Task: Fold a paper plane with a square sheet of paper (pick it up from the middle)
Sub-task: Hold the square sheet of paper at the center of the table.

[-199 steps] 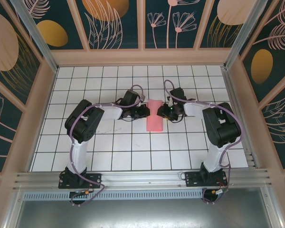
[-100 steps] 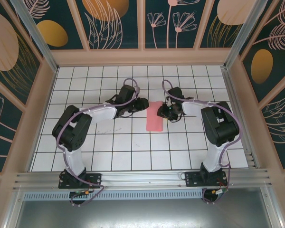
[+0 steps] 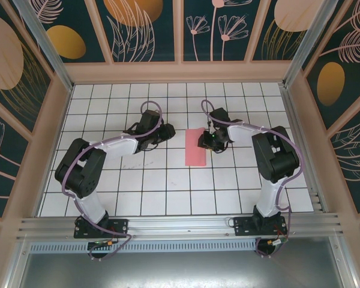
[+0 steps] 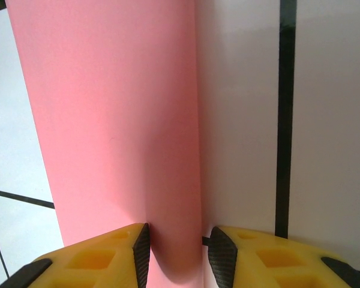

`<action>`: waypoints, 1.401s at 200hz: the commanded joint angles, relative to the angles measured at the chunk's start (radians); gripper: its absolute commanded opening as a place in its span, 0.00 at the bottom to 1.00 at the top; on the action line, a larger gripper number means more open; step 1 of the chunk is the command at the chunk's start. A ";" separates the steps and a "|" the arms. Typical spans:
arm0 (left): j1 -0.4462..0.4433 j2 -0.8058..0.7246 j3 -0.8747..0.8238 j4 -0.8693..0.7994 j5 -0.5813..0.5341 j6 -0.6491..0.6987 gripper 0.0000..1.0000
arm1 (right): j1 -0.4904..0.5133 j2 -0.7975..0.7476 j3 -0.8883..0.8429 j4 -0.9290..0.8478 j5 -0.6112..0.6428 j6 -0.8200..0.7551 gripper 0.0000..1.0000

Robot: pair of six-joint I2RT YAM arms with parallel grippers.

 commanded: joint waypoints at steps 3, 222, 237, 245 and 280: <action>0.000 -0.005 -0.005 0.010 0.046 0.004 0.41 | 0.023 0.150 -0.029 0.009 0.115 -0.045 0.39; -0.055 0.193 0.086 0.143 0.350 0.000 0.32 | 0.026 0.218 0.006 -0.012 0.137 -0.049 0.42; -0.061 0.208 0.097 0.145 0.360 -0.001 0.32 | 0.025 0.220 0.007 -0.012 0.137 -0.047 0.42; -0.062 0.218 0.101 0.146 0.363 -0.003 0.31 | 0.027 0.220 0.004 -0.011 0.137 -0.049 0.42; -0.070 0.250 0.115 0.147 0.372 -0.004 0.27 | 0.025 0.222 0.003 -0.014 0.140 -0.050 0.42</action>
